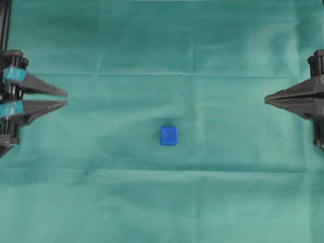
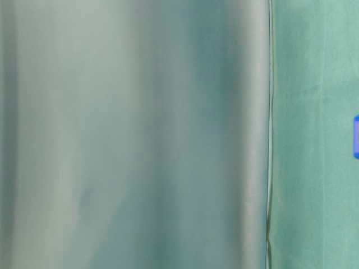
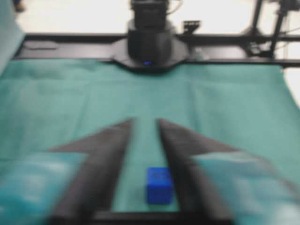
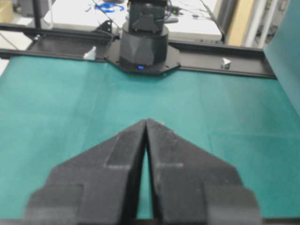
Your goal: Handover the blue block to the right arm after grasping it with the left arm, then place it in the designated position.
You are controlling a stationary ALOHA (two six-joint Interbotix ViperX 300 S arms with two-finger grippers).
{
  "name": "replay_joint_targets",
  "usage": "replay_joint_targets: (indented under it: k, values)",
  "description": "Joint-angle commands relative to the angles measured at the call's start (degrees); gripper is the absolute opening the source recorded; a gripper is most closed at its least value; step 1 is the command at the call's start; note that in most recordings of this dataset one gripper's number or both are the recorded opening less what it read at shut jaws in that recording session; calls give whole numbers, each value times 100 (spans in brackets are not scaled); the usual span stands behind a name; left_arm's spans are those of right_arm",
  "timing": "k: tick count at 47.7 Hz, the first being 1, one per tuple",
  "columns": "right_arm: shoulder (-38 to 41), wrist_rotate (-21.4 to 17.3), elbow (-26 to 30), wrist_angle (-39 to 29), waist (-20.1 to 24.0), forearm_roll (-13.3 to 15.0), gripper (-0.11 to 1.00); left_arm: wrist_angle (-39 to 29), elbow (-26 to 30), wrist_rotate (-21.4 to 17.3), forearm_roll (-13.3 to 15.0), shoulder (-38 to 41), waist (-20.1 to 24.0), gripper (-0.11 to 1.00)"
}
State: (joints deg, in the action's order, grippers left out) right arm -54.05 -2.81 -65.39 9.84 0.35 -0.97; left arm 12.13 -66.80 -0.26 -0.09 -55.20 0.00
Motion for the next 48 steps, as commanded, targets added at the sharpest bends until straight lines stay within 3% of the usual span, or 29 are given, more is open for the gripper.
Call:
replay_joint_targets:
  k: [1,9,14,32,48]
  values:
    - [18,-18,149,35,-35,-62,25,0,149,-18,0,62,9,48]
    - [35,-26,149,18,-97,-114,74,-18,149,-9,0,62,9,92]
    - [35,-35,149,26,-132,-114,92,-18,158,0,9,62,9,100]
    - [35,-35,149,53,-141,-114,93,79,237,9,0,185,9,100]
    - [44,-35,149,62,-141,-114,93,325,940,0,0,1406,9,100]
